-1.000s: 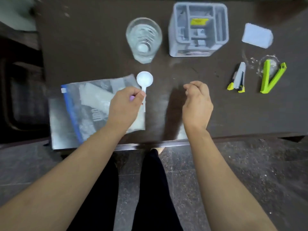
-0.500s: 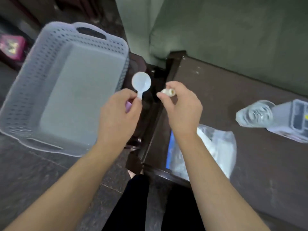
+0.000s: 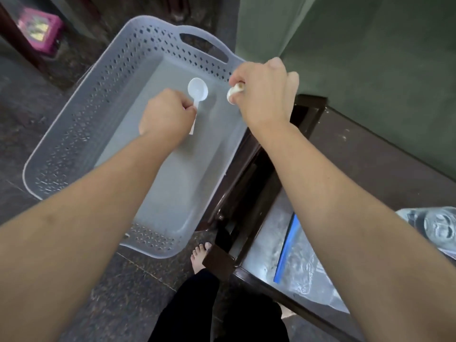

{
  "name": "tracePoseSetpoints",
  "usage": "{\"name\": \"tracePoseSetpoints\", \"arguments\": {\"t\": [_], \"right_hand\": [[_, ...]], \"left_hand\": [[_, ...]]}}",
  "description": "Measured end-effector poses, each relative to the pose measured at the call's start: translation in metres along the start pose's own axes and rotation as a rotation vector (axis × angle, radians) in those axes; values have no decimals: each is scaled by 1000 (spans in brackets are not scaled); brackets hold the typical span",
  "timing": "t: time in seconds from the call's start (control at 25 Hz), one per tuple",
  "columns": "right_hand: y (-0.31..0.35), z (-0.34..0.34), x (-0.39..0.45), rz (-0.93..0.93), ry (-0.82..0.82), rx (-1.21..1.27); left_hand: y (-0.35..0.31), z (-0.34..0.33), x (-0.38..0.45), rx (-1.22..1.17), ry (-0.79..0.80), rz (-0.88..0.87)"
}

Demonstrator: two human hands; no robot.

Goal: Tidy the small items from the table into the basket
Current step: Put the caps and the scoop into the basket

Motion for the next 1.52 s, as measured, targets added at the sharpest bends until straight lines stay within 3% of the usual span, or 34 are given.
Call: {"name": "tracePoseSetpoints", "arguments": {"t": [0.2, 0.48, 0.64, 0.8, 1.08, 1.28, 1.52], "right_hand": [[21, -15, 8, 93, 108, -239], [14, -9, 10, 87, 106, -280], [13, -4, 8, 34, 19, -151], [-2, 12, -5, -102, -107, 163], [-20, -2, -24, -55, -180, 225], [-20, -16, -31, -4, -157, 192], [-22, -16, -39, 22, -289, 305]], "left_hand": [[2, -1, 27, -78, 41, -12], [-14, 6, 40, -48, -10, -23], [-21, 11, 20, -153, -148, -60], [-24, -10, -10, -377, -9, -238], [-24, -39, -21, -680, 29, -156], [-28, -50, -17, -567, -121, -239], [-17, -47, -20, -418, -169, -313]]}}
Point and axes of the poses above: each hand's wrist, its own x-axis towards the middle knuckle, its own z-axis out of the back of the hand, y = z × x, the point moved 2 cm from there along x, towards the middle knuckle, and after that the axes turned 3 degrees about -x, right-handed, at the moved point
